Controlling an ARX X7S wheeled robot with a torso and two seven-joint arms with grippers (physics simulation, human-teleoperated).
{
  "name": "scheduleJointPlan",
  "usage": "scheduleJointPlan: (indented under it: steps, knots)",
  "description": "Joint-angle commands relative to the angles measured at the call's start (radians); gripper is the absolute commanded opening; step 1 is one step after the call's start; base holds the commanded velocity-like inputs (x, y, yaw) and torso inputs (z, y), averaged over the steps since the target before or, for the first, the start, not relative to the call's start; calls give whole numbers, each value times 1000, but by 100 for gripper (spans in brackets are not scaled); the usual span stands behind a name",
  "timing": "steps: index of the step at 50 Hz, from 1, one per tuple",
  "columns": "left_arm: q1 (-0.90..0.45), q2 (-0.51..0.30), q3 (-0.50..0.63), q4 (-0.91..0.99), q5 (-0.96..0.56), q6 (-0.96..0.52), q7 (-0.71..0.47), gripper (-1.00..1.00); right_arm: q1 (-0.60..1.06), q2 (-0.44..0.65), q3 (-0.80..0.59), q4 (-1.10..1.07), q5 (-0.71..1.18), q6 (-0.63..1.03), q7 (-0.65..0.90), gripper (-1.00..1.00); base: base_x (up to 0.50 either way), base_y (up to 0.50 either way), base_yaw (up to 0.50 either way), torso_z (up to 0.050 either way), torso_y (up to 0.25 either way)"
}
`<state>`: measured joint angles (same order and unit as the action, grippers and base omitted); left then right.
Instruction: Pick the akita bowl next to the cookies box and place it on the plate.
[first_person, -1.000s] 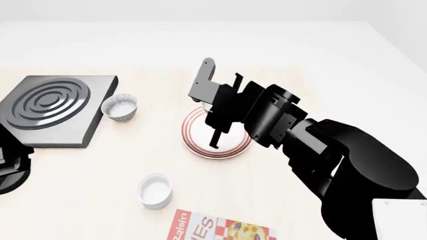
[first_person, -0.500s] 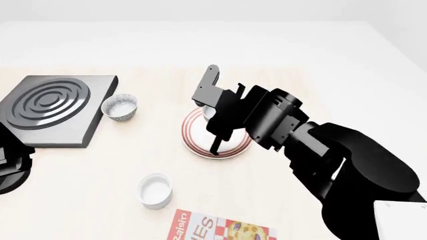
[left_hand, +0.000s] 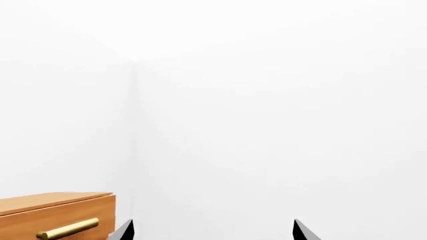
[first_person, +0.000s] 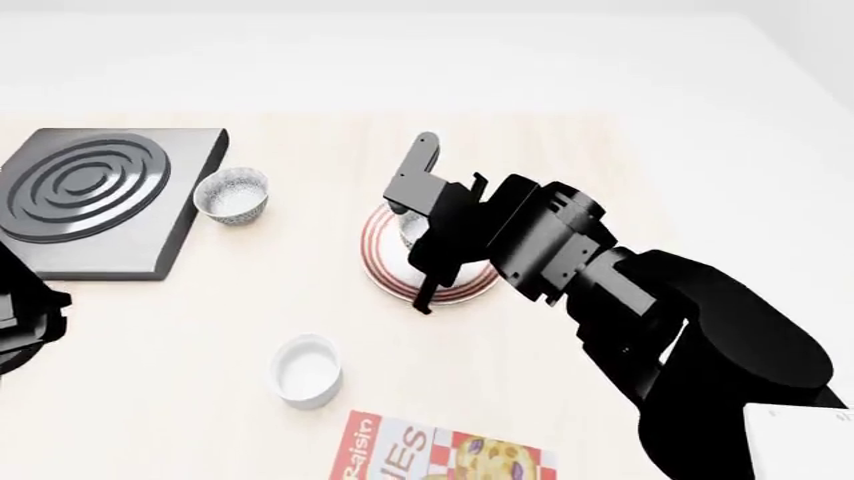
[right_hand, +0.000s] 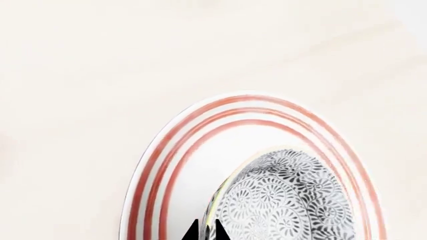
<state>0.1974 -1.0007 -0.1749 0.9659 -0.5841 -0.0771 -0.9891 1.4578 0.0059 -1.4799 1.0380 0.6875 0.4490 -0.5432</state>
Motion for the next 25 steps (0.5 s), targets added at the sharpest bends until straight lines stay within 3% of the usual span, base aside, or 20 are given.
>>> scheduleJointPlan:
  steps: [1, 21, 22, 25]
  knots:
    - [11, 12, -13, -7, -3, 25, 4, 100, 6, -2, 20, 2, 10, -19, 7, -100, 0, 0, 0, 0, 0]
    - [14, 10, -20, -5, -8, 28, 1, 100, 5, -5, 0, 19, 21, -39, 37, -100, 0, 0, 0, 0, 0]
    - [14, 10, -20, -4, -8, 28, 1, 100, 8, -5, 2, 19, 26, -37, 32, 100, 0, 0, 0, 0, 0]
    - [18, 11, -23, -5, -8, 31, 1, 100, 9, -4, 1, 16, 29, -39, 30, 100, 0, 0, 0, 0, 0]
